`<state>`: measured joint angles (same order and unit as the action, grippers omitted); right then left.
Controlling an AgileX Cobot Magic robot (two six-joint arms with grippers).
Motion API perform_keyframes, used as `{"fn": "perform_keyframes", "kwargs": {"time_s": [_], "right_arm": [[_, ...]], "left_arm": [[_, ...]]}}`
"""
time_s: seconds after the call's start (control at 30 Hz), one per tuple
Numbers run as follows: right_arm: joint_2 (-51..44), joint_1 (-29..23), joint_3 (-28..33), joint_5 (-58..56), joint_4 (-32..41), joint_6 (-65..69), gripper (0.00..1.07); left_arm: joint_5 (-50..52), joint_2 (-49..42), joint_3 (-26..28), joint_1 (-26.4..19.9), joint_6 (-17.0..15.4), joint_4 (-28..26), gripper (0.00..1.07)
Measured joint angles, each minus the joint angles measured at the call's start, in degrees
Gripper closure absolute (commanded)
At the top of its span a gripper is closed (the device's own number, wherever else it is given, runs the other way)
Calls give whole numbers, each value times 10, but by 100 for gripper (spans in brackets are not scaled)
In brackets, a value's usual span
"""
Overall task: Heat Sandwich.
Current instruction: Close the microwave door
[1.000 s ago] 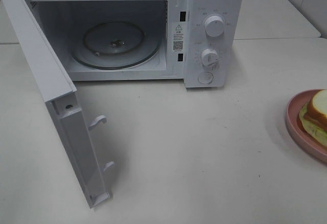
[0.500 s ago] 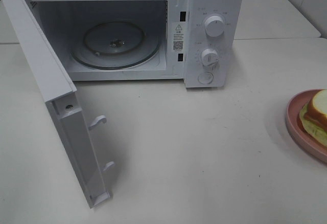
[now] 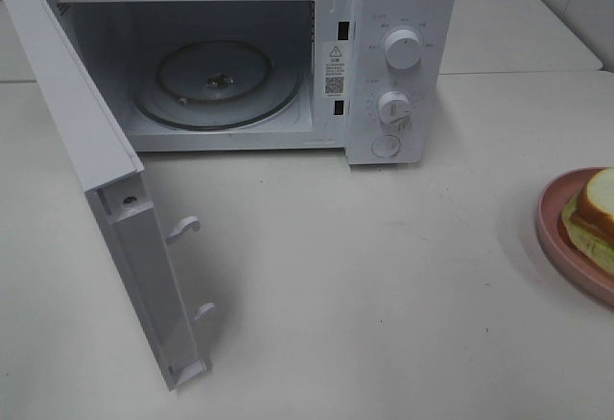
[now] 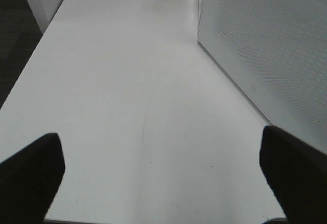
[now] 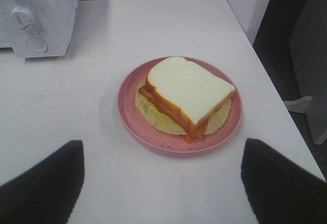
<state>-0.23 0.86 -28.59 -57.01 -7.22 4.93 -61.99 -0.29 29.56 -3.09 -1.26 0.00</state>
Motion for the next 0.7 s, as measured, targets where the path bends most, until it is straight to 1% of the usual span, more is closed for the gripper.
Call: {"fn": "perform_keyframes", "kwargs": {"time_s": [0.7], "right_arm": [[0,0,0,0,0,0,31]], "left_arm": [[0,0,0,0,0,0,10]]}}
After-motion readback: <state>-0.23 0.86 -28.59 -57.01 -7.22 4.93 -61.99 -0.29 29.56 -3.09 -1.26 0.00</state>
